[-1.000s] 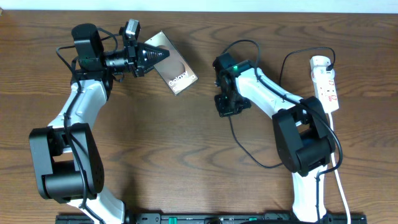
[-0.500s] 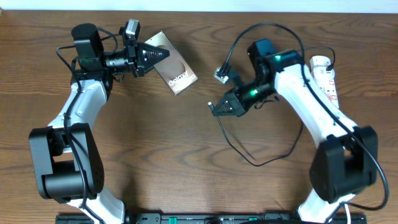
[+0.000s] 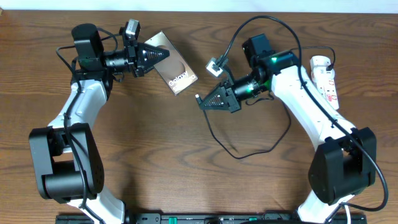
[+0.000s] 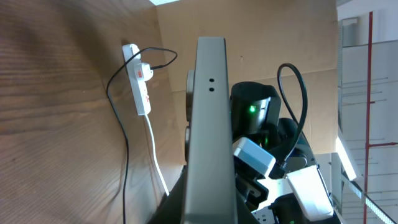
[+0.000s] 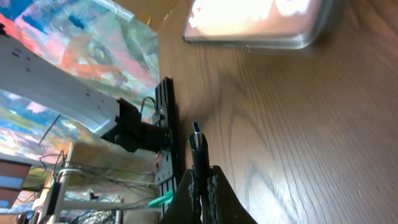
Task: Plug charger to phone and switch on socket
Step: 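Lift the USB-C plug and carry it toward the phone's bottom port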
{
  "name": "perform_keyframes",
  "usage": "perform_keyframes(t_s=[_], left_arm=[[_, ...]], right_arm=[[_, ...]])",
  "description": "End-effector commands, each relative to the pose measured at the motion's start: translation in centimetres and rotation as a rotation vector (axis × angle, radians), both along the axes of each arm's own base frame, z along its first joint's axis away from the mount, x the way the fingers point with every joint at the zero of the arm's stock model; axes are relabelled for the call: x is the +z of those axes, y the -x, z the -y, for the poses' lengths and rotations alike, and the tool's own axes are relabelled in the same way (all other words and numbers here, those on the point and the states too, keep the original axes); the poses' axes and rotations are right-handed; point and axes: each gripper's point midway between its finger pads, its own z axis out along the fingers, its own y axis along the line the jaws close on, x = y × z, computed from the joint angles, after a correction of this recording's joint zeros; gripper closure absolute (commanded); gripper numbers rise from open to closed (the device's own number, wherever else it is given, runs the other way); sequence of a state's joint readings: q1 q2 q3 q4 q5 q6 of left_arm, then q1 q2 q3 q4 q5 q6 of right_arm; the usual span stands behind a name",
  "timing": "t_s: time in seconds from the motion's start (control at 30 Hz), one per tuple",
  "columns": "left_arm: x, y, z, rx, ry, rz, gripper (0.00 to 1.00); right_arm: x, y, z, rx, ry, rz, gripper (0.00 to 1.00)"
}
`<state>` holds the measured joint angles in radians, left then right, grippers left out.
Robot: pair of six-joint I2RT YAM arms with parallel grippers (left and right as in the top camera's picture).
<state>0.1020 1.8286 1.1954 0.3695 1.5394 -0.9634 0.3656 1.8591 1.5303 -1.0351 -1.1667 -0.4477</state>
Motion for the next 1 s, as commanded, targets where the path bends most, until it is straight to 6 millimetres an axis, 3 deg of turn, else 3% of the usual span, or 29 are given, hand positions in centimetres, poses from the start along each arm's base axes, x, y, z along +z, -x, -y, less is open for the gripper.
perform_keyframes(t_s=[0.0, 0.57, 0.97], left_arm=[[1.9, 0.7, 0.2, -0.032, 0.002, 0.067, 0.93], [1.9, 0.7, 0.2, -0.033, 0.003, 0.067, 0.93], [1.7, 0.8, 0.3, -0.035, 0.006, 0.043, 0.93]], right_arm=[[0.8, 0.4, -1.5, -0.005, -0.030, -0.091, 0.99], [-0.1, -1.3, -2.0, -0.056, -0.002, -0.093, 0.99], [-0.3, -1.4, -2.4, -0.035, -0.043, -0.129, 0.99]])
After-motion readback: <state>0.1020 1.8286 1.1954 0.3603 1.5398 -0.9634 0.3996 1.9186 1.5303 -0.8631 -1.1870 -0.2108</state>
